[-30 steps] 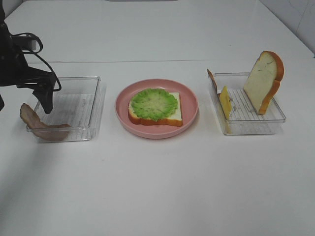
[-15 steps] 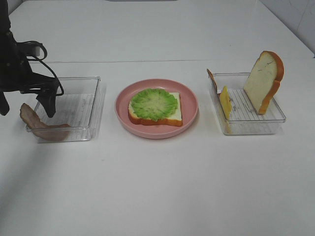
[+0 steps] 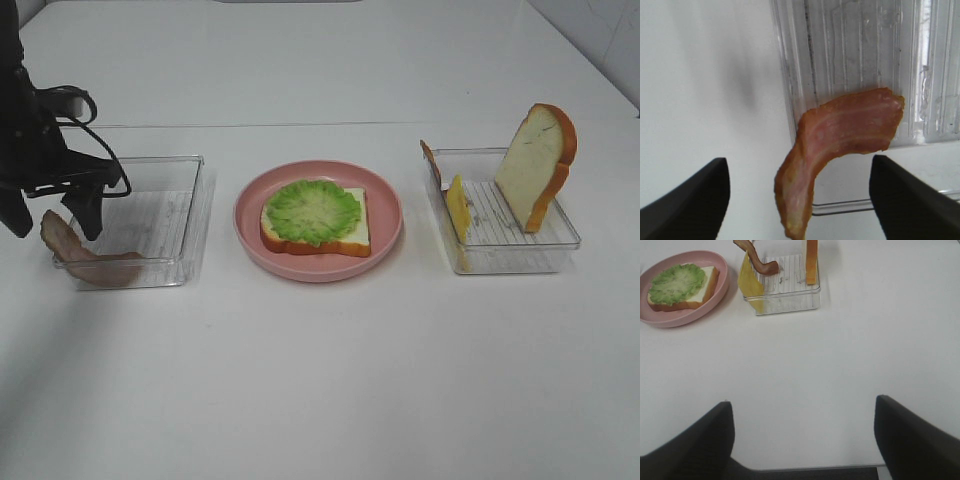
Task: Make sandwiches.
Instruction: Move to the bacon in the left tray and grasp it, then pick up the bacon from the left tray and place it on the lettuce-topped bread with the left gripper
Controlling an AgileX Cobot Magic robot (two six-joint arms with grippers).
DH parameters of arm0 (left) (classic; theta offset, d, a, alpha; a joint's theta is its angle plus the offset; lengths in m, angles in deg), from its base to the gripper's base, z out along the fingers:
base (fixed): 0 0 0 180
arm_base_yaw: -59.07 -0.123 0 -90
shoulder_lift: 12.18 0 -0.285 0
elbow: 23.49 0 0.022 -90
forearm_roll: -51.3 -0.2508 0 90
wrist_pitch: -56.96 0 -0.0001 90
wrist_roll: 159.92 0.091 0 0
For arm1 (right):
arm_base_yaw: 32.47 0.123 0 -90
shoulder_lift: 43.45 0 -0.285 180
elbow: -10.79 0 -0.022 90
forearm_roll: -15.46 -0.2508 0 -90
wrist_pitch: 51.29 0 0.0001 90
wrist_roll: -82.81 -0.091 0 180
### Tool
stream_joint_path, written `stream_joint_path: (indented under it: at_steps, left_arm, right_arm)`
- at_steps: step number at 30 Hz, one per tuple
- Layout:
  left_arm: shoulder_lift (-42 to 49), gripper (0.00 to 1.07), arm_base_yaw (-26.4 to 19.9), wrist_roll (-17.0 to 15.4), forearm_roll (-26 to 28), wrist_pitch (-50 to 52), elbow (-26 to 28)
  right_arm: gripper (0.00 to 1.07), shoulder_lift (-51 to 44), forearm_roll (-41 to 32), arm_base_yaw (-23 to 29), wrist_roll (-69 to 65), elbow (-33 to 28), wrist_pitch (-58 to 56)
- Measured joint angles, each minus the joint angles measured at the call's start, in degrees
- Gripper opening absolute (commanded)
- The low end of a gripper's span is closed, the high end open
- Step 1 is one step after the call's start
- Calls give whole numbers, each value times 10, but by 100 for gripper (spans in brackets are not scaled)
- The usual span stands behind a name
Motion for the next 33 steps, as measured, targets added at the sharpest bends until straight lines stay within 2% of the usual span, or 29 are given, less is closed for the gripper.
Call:
stream_joint_path:
  at_steps: [1, 4, 6, 7, 9, 10, 11, 13, 14, 15, 16, 28, 33]
  left_arm:
    - [0, 54, 0, 0, 1, 0, 0]
    - [0, 51, 0, 1, 2, 0, 0]
    - [0, 40, 0, 3, 2, 0, 0]
    - [0, 40, 0, 3, 2, 0, 0]
    - [0, 30, 0, 5, 3, 0, 0]
    - [0, 30, 0, 5, 3, 0, 0]
    - [0, 22, 0, 6, 3, 0, 0]
    - [0, 19, 0, 6, 3, 0, 0]
    - [0, 8, 0, 6, 3, 0, 0]
    - [0, 8, 0, 6, 3, 0, 0]
    - [0, 0, 0, 7, 4, 0, 0]
    - [2, 0, 0, 11, 17, 2, 0]
    - [55, 0, 3, 22, 43, -9, 10]
  right_arm:
    - [75, 0, 0, 0, 0, 0, 0]
    - [75, 0, 0, 0, 0, 0, 0]
    - [75, 0, 0, 0, 0, 0, 0]
    - [75, 0, 0, 0, 0, 0, 0]
    - [75, 0, 0, 0, 0, 0, 0]
    - [75, 0, 0, 0, 0, 0, 0]
    - [75, 0, 0, 0, 0, 0, 0]
    - [75, 0, 0, 0, 0, 0, 0]
    - [75, 0, 0, 0, 0, 0, 0]
    - [75, 0, 0, 0, 0, 0, 0]
    - [75, 0, 0, 0, 0, 0, 0]
    - [75, 0, 0, 0, 0, 0, 0]
    - [75, 0, 0, 0, 0, 0, 0]
